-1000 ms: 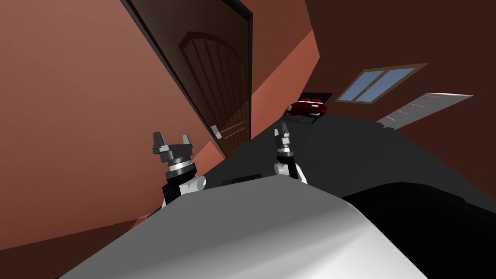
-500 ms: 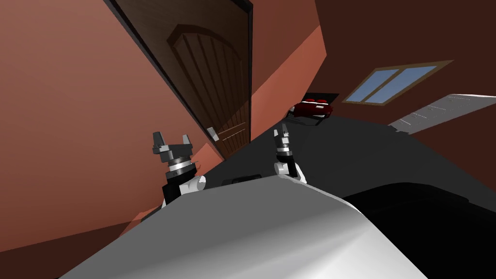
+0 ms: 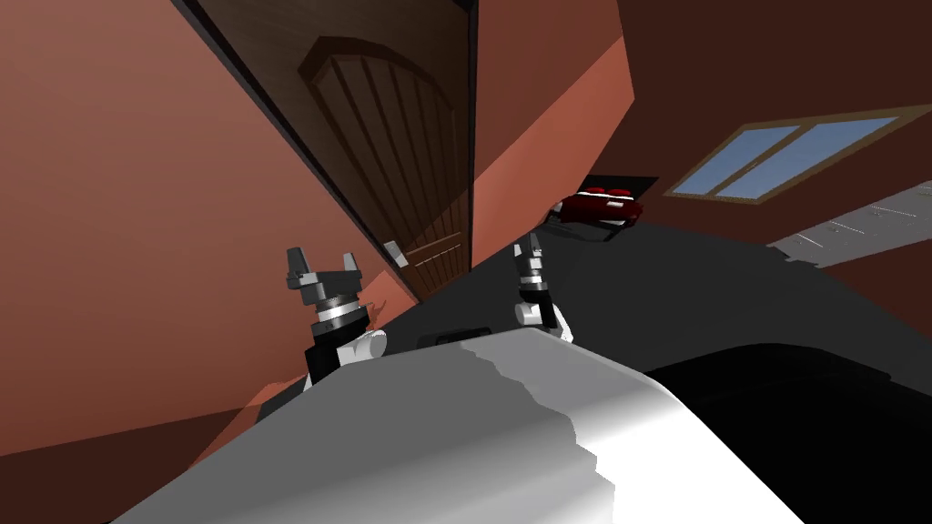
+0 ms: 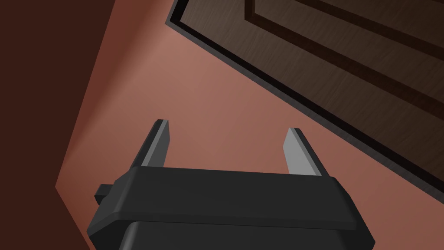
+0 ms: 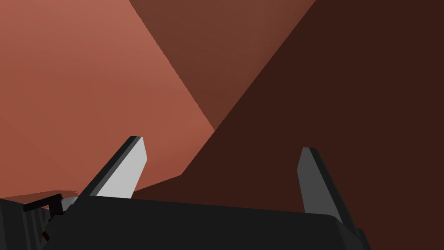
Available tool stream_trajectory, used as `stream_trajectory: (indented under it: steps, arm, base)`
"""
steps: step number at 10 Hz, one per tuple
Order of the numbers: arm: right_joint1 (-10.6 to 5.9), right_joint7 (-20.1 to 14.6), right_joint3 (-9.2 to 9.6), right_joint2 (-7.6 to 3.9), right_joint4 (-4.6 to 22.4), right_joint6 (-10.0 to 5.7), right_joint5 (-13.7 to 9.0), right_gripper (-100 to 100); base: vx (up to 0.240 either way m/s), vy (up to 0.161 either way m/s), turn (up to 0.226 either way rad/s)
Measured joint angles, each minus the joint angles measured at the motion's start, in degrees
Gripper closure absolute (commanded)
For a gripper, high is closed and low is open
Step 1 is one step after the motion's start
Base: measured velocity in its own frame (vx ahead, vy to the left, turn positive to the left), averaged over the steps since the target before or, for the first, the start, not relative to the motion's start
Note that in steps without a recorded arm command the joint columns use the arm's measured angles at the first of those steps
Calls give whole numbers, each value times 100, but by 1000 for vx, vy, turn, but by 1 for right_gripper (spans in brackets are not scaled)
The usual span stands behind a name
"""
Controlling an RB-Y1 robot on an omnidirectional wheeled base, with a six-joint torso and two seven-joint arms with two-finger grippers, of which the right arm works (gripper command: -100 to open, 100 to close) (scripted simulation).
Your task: Pull the door open
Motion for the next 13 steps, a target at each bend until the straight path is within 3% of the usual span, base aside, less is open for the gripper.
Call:
stream_trajectory:
  steps: [7, 13]
  arm:
    - [-427, -393, -224, -177, 721, -93, -555, -100]
    - [-815, -725, -398, -233, 1320, -128, -1054, -100]
  base:
    - [17, -116, 167]
    - [-38, -59, 173]
